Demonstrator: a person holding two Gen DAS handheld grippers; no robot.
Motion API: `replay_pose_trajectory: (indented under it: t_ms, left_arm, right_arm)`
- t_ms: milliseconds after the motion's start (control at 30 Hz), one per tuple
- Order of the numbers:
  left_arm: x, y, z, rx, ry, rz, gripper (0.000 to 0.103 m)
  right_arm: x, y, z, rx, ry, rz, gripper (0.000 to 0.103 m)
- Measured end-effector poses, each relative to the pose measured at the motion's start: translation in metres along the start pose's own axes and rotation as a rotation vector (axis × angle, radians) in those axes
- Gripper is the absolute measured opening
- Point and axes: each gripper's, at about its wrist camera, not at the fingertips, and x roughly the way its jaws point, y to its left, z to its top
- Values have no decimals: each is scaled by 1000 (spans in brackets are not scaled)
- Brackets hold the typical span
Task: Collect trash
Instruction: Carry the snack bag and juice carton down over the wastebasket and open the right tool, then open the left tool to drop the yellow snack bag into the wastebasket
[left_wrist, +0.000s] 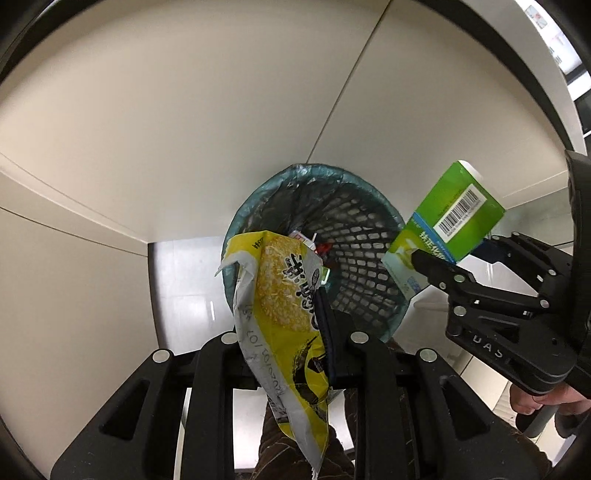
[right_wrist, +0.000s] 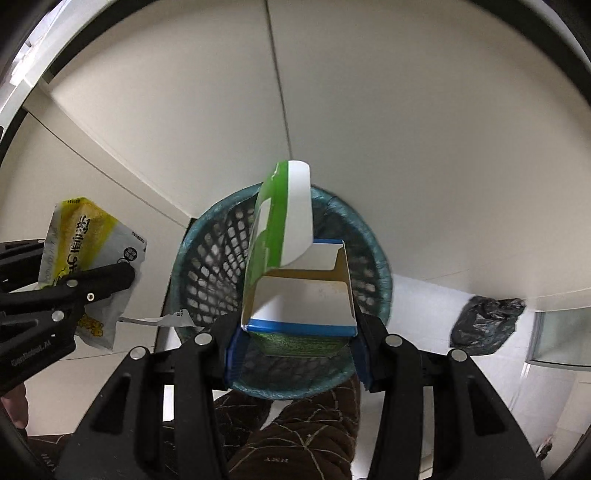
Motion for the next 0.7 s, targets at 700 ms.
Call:
replay_pose_trajectory:
  t_ms: [700]
  left_arm:
    - [48, -1, 5, -36, 43, -1, 22]
  right_arm:
    - [3, -17, -16, 34, 53, 1, 75]
